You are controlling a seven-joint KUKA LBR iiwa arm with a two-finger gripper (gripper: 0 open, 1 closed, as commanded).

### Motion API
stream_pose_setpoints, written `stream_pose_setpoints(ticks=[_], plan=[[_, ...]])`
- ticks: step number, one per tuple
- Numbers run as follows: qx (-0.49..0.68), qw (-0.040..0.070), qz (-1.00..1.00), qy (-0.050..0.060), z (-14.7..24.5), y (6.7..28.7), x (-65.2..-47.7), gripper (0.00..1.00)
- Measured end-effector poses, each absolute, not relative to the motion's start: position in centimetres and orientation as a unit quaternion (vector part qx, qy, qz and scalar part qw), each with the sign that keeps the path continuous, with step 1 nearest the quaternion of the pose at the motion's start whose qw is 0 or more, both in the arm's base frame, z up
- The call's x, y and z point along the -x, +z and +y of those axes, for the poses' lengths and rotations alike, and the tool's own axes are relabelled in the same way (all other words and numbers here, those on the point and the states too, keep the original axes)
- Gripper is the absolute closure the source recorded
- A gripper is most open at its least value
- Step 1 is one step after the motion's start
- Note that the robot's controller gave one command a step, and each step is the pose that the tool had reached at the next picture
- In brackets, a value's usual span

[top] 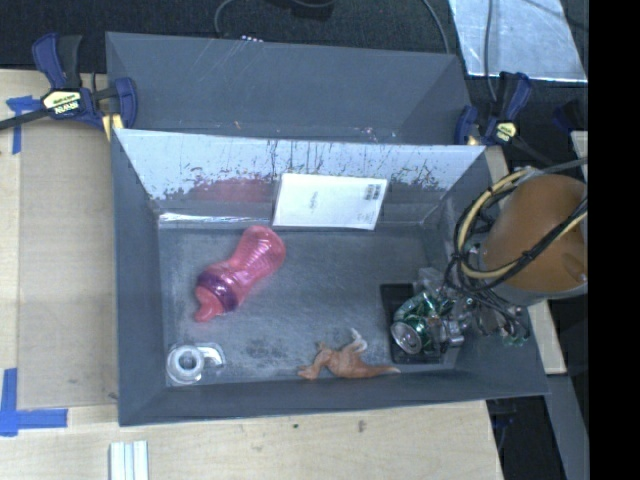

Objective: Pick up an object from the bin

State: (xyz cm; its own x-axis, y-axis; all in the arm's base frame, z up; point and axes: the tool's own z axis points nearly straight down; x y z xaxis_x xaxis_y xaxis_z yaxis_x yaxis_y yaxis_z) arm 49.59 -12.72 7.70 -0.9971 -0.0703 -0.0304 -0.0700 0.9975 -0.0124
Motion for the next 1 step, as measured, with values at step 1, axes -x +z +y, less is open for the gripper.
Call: stream_pose_setpoints(ticks=[1], plan=[[0.215, 0.016, 0.977, -0.006, -15.29, 12.62, -50.31, 1.0]])
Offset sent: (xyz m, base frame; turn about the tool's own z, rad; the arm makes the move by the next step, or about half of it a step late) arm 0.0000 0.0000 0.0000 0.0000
